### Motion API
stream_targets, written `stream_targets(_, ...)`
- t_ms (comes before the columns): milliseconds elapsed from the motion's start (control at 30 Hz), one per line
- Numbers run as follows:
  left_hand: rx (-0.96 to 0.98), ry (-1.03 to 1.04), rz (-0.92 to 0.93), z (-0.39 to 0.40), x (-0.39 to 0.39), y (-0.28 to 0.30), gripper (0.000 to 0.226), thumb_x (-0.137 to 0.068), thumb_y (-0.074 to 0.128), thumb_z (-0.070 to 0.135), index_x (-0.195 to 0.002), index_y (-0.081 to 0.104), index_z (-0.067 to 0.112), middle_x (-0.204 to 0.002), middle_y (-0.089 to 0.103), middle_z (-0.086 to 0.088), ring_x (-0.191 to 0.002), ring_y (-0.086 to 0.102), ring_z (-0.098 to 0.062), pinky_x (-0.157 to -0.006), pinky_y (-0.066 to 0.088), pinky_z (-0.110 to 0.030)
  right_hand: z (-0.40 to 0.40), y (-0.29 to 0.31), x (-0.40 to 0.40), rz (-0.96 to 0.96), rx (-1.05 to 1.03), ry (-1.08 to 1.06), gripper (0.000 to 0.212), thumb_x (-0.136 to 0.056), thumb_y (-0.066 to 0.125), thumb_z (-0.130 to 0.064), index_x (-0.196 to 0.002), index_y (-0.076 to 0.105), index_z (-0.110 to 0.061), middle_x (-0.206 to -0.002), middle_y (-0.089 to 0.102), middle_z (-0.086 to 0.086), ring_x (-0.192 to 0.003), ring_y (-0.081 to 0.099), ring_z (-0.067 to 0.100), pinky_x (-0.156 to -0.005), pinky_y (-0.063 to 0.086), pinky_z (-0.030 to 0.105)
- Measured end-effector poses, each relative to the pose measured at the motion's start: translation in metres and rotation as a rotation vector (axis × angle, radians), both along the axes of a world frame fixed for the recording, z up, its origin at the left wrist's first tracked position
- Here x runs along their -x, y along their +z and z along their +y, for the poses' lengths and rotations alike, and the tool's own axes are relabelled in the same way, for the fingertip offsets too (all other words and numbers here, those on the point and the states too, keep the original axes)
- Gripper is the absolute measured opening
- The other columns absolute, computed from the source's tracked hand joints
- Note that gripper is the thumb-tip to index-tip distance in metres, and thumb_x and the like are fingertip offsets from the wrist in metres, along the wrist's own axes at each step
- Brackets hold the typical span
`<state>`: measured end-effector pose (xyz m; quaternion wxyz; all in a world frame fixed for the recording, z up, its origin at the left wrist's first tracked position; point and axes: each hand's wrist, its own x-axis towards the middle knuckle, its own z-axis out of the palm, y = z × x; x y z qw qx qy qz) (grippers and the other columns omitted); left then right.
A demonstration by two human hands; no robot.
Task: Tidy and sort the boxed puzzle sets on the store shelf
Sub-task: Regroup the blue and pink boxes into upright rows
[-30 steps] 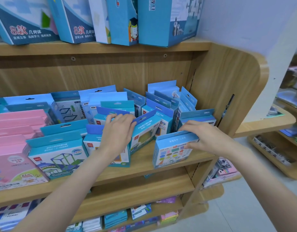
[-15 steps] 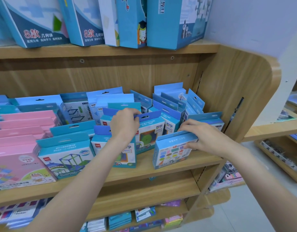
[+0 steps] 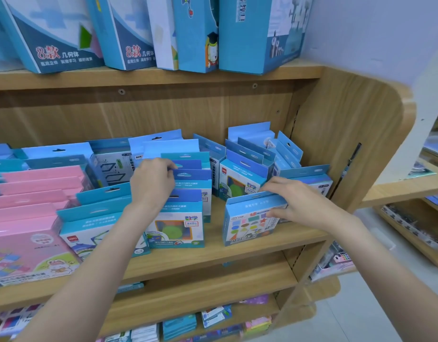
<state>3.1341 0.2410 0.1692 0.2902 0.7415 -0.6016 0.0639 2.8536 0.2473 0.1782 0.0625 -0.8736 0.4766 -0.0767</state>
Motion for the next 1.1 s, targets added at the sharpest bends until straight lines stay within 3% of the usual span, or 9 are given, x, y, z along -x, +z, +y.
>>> stream_targets(233,0.066,0.004,-0.087,0.010,-0.022,0.006,0.020,-0.087,0.050,0.008,-0.097,0.067,0.010,-0.095,0.067,-0.014,-0.089,0.058,-0.037,-0.073,0.041,-0.040,-0.002,0.001,-0.021,-0.010,-0.015,0.006,0.055,-0.082,0.064,-0.037,-0.132,0.043,-0.027,-0.126,0.052,-0.006,-0.113,0.049,0.014,-0.088,0.044,0.034)
stream_targets(367,0.299,-0.394,-0.081,0.041,-0.004,0.002,0.028,-0.087,0.046,0.031,-0.103,0.061,0.013,-0.103,0.063,-0.002,-0.100,0.051,-0.020,-0.089,0.029,-0.034,-0.001,0.001,-0.021,0.006,-0.037,-0.003,0.059,-0.081,0.066,-0.038,-0.133,0.042,-0.025,-0.131,0.052,-0.004,-0.117,0.048,0.016,-0.093,0.043,0.033)
stream_targets(467,0.123,-0.613,-0.134,0.056,0.015,-0.013,0.053,-0.083,0.042,0.056,-0.121,0.054,0.021,-0.119,0.057,0.004,-0.114,0.039,-0.010,-0.101,0.017,-0.030,0.001,0.001,-0.020,-0.021,-0.038,0.002,0.057,-0.080,0.068,-0.037,-0.130,0.046,-0.022,-0.128,0.055,-0.003,-0.114,0.050,0.016,-0.091,0.043,0.031)
stream_targets(567,0.004,-0.623,-0.159,0.049,0.021,-0.028,0.066,-0.076,0.036,0.067,-0.125,0.052,0.025,-0.124,0.054,0.008,-0.118,0.039,-0.013,-0.106,0.006,-0.031,0.005,0.000,-0.022,-0.056,-0.079,0.064,0.049,-0.078,0.070,-0.036,-0.122,0.052,-0.023,-0.120,0.059,-0.006,-0.105,0.053,0.010,-0.085,0.046,0.026)
stream_targets(667,0.072,-0.586,-0.178,0.045,0.023,-0.036,0.062,-0.077,0.038,0.063,-0.111,0.062,0.017,-0.110,0.060,0.004,-0.107,0.049,-0.018,-0.102,0.009,-0.031,0.003,0.014,-0.018,-0.231,-0.162,0.052,0.042,-0.078,0.067,-0.039,-0.116,0.056,-0.026,-0.111,0.059,-0.013,-0.097,0.055,0.003,-0.077,0.048,0.019)
stream_targets(767,0.117,-0.597,-0.142,0.044,0.024,-0.038,0.060,-0.075,0.041,0.064,-0.106,0.063,0.017,-0.110,0.058,0.005,-0.108,0.038,-0.012,-0.104,0.006,-0.031,-0.017,0.033,-0.016,-0.421,0.051,-0.076,0.030,-0.084,0.060,-0.037,-0.106,0.061,-0.017,-0.100,0.063,-0.005,-0.092,0.057,0.009,-0.074,0.046,0.021)
stream_targets(833,0.118,-0.606,-0.108,0.044,0.024,-0.036,0.061,-0.072,0.041,0.065,-0.104,0.063,0.018,-0.116,0.056,0.006,-0.113,0.034,-0.012,-0.106,0.001,-0.029,-0.038,0.035,-0.023,-0.256,0.177,-0.161,0.032,-0.087,0.058,-0.034,-0.108,0.059,-0.010,-0.102,0.063,0.003,-0.093,0.057,0.016,-0.076,0.045,0.027)
stream_targets(933,0.111,-0.639,-0.086,0.046,0.024,-0.035,0.059,-0.070,0.043,0.063,-0.102,0.063,0.018,-0.122,0.053,0.005,-0.120,0.029,-0.013,-0.107,-0.005,-0.029,-0.061,0.020,-0.041,0.025,0.112,-0.243,0.034,-0.087,0.059,-0.032,-0.110,0.055,-0.008,-0.105,0.061,0.012,-0.092,0.058,0.028,-0.074,0.051,0.039)
stream_targets(1100,0.169,-0.648,-0.077,0.052,0.024,-0.044,0.045,-0.077,0.053,0.053,-0.098,0.065,0.016,-0.126,0.052,0.001,-0.125,0.029,-0.017,-0.111,0.009,-0.043,-0.070,0.012,-0.053,-0.012,0.092,-0.239,0.013,-0.084,0.060,-0.010,-0.095,0.061,-0.004,-0.094,0.062,0.012,-0.088,0.058,0.028,-0.069,0.050,0.038)
